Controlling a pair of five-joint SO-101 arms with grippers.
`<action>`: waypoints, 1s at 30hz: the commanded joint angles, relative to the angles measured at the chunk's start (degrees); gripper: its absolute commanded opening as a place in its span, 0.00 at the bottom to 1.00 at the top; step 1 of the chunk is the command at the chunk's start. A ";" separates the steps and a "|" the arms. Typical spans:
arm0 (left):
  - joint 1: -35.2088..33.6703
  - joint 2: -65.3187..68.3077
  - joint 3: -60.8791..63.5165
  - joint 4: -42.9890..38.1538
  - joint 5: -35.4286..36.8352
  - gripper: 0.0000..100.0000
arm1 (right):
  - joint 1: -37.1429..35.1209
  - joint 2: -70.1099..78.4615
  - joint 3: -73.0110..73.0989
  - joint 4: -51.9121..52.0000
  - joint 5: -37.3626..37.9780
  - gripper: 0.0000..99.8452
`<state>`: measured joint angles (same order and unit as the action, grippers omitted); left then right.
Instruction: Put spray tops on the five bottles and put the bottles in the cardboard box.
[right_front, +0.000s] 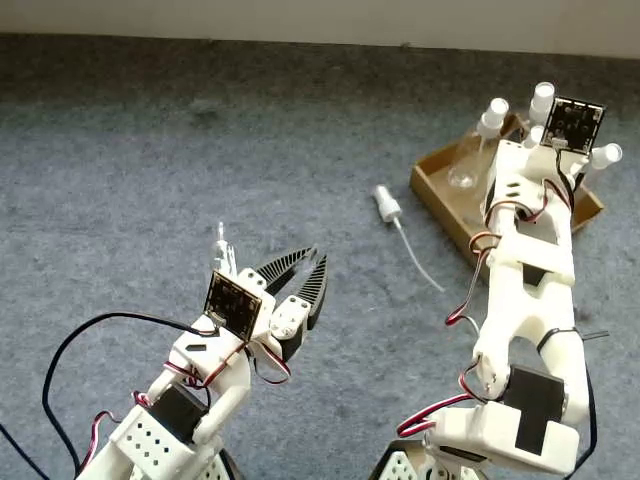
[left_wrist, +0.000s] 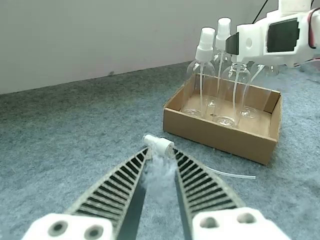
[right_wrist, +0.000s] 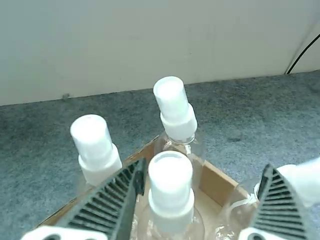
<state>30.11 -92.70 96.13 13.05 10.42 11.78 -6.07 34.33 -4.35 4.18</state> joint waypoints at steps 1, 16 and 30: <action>-0.66 -0.22 1.45 -0.88 0.35 0.01 | -1.45 -3.03 -3.82 0.04 0.70 0.31; -0.66 -0.22 1.45 -0.88 0.35 0.01 | -1.63 -3.47 -3.91 -0.22 0.70 0.25; -0.57 -0.22 1.45 -0.88 0.35 0.01 | -1.98 -6.81 -11.12 6.29 0.70 0.25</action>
<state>30.11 -92.70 96.13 13.05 10.42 10.55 -8.53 27.47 1.01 4.18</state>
